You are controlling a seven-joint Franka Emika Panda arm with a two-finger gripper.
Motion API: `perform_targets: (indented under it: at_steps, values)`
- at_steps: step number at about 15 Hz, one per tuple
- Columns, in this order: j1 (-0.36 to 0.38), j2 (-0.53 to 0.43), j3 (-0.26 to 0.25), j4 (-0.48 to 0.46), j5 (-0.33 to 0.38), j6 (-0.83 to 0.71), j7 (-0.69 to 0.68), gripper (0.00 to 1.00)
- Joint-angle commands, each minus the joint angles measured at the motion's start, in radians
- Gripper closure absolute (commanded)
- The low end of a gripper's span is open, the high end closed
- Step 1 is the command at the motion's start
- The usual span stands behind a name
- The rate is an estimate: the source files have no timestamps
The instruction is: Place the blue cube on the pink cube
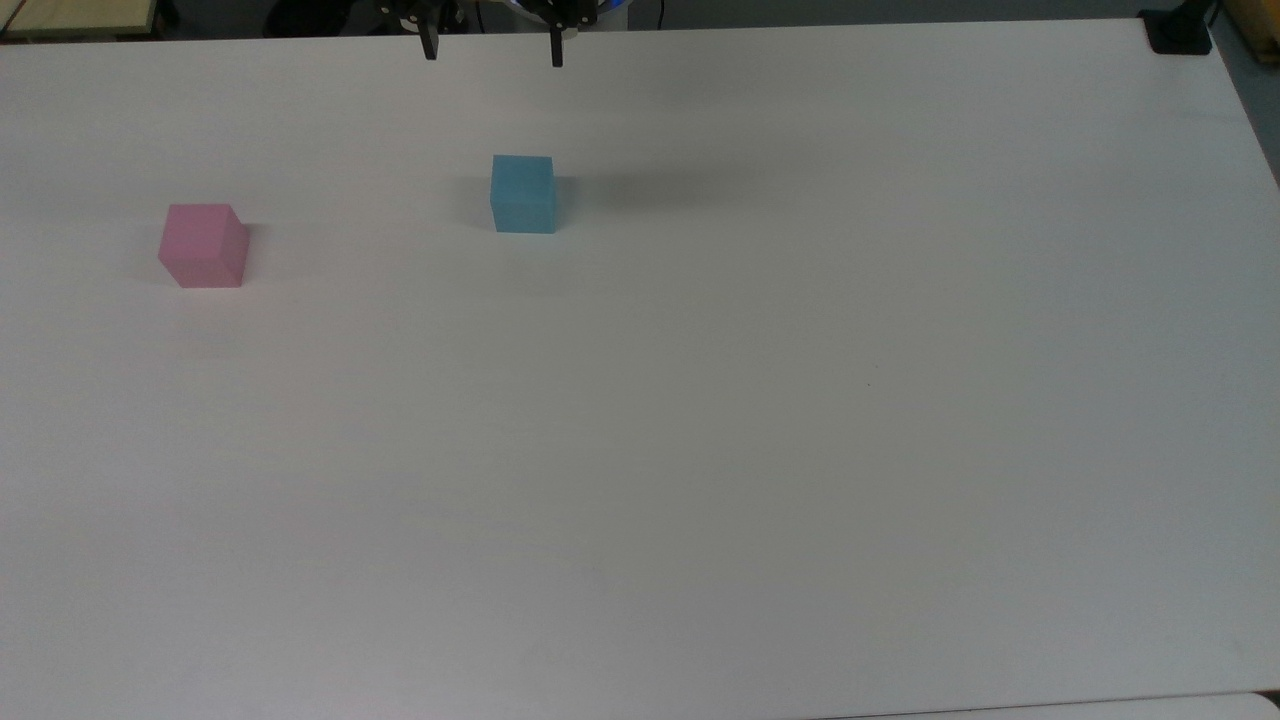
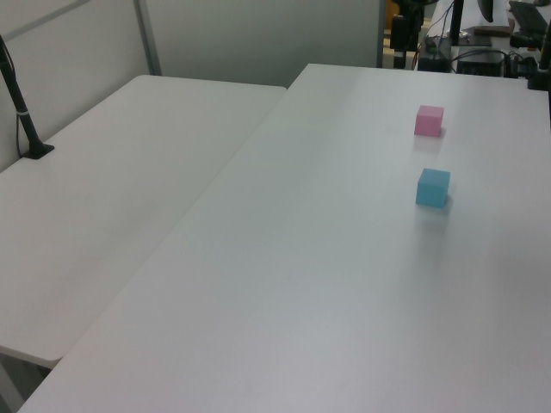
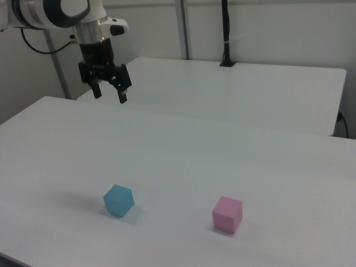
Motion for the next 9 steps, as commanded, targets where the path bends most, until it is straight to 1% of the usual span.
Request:
perform_targets:
  at_steps: [1,9]
  values:
    - [0.007,-0.006,-0.003,-0.008,-0.001,0.009,-0.014,0.0]
    - [0.007,-0.007,-0.001,-0.01,-0.001,0.005,-0.005,0.0]
